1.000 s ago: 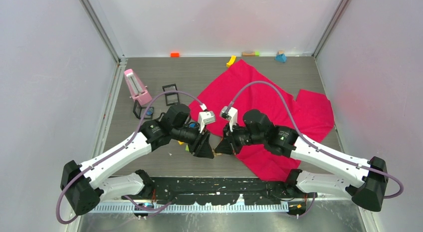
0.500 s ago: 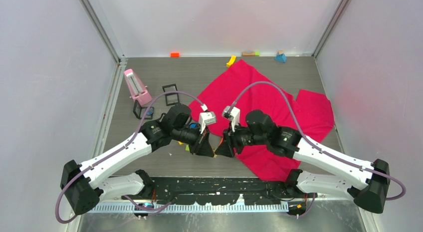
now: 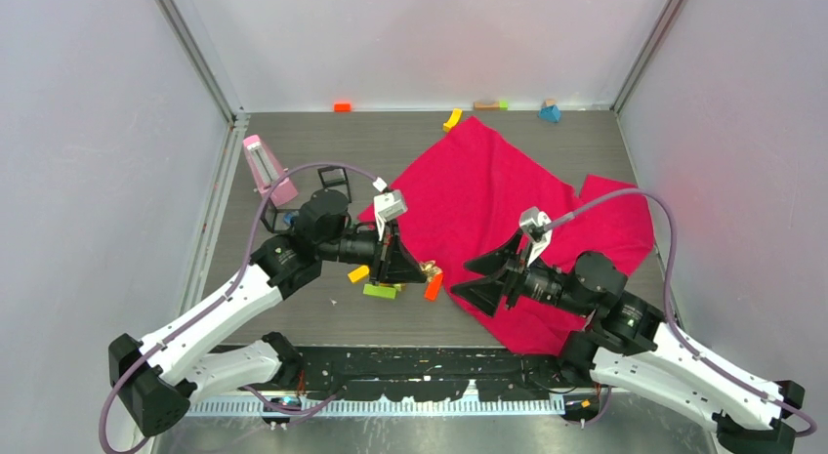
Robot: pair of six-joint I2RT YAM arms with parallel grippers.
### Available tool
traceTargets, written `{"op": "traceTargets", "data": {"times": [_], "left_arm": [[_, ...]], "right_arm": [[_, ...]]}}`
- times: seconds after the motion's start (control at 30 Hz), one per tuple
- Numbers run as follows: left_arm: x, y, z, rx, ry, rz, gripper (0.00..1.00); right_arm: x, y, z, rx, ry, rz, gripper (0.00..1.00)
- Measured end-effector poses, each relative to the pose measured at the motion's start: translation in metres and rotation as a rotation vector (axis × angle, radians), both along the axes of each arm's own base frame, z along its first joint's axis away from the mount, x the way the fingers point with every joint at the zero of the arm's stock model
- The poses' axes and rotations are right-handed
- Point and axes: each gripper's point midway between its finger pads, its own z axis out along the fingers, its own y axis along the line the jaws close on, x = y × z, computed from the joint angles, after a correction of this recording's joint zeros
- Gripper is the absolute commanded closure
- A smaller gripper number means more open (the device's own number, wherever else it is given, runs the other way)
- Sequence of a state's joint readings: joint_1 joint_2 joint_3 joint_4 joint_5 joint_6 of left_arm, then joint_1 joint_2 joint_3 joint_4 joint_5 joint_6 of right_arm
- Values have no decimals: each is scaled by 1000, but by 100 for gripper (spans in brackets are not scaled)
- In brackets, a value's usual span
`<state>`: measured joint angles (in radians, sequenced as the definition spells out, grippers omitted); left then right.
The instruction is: Pin the brooch onto the clothing
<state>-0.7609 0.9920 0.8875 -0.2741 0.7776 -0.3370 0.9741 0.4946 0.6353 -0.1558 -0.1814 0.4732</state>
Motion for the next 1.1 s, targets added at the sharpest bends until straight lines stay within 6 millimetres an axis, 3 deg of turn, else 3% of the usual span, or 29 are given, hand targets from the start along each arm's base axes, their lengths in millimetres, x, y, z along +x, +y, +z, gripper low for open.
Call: {"op": "traceTargets", "data": {"times": [0.17,0.4,0.73,1.1], "left_arm": [[-9,-8,35,-120,-35,-88,100],[-23,-8,54,-195,-42,-185,100],[-30,-6,57,-209,-34,-228,100],[-30,-6,56,-208,-32,-229,100]], "right_arm": [[0,11,6,57,5,32,35],[-6,27,15,96,10,109,48],[-14,35,33,169,0,174,67],[-7,35,34,178,13,139,84]]}}
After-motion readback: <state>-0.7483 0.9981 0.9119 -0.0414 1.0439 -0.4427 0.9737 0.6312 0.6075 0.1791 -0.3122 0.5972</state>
